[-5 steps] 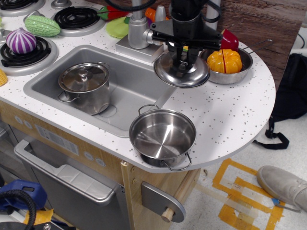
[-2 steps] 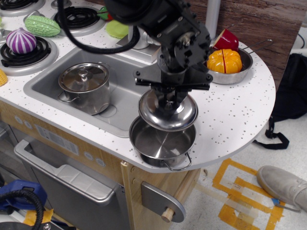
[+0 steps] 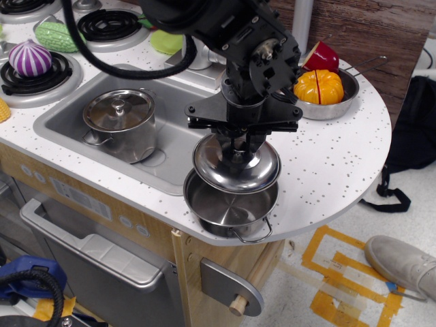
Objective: Put lid on pot or pan
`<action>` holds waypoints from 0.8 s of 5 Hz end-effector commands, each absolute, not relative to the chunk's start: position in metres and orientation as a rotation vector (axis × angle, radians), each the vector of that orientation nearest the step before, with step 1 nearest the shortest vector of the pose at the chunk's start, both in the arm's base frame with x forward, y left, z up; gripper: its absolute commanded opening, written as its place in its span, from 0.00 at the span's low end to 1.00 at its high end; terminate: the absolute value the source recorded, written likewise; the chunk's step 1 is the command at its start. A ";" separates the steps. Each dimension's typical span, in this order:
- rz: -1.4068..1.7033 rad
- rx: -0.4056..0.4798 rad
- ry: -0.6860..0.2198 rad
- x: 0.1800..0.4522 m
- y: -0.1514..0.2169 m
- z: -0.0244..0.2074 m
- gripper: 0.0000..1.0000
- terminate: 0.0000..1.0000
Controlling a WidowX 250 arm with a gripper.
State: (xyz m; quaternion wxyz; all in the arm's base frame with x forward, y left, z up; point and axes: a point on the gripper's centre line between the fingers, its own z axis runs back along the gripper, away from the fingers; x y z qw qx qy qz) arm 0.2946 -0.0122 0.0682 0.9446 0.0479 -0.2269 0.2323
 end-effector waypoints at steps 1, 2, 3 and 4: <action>0.475 0.056 -0.507 0.289 -0.020 0.080 0.00 0.00; 0.477 0.042 -0.506 0.285 -0.020 0.074 1.00 0.00; 0.478 0.018 -0.513 0.283 -0.018 0.068 1.00 0.00; 0.472 0.007 -0.529 0.283 -0.016 0.063 1.00 0.00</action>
